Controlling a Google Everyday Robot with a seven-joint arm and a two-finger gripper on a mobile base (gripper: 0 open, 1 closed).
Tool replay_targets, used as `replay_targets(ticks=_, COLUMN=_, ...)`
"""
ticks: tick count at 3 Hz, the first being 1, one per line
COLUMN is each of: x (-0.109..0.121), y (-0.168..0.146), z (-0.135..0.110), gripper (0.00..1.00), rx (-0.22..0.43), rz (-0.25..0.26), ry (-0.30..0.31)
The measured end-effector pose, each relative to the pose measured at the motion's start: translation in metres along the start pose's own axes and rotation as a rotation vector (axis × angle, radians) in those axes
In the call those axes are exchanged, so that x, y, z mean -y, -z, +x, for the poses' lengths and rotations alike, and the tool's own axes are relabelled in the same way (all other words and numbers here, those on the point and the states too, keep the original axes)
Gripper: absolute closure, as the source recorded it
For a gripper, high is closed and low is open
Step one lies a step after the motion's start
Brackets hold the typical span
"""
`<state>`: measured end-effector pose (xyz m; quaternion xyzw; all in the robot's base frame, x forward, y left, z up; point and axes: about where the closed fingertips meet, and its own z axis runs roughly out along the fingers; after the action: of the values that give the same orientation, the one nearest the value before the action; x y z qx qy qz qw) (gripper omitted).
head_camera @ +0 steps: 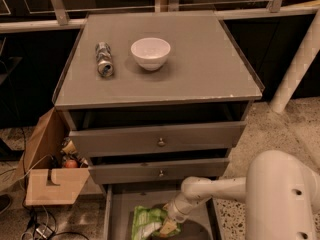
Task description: Pick green rice chip bag from bottom drawer and place on counter
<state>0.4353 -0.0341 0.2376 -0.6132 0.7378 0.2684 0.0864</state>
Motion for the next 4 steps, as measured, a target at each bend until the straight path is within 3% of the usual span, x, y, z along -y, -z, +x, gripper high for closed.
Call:
replay_targets(ticks=1, x=-0.02, y=0.045, z=-0.018, gripper=1.0, rx=0.008, rz=0.036, ry=0.016)
replay_targets(ticks=3, x=-0.026, y=0.06, z=-0.023, gripper=1.0, rx=0.006, rz=0.051, ry=0.026)
replay_targets(ticks=4, x=-0.034, y=0.09, z=-0.026, gripper=1.0, rx=0.015, rz=0.091, ry=0.024)
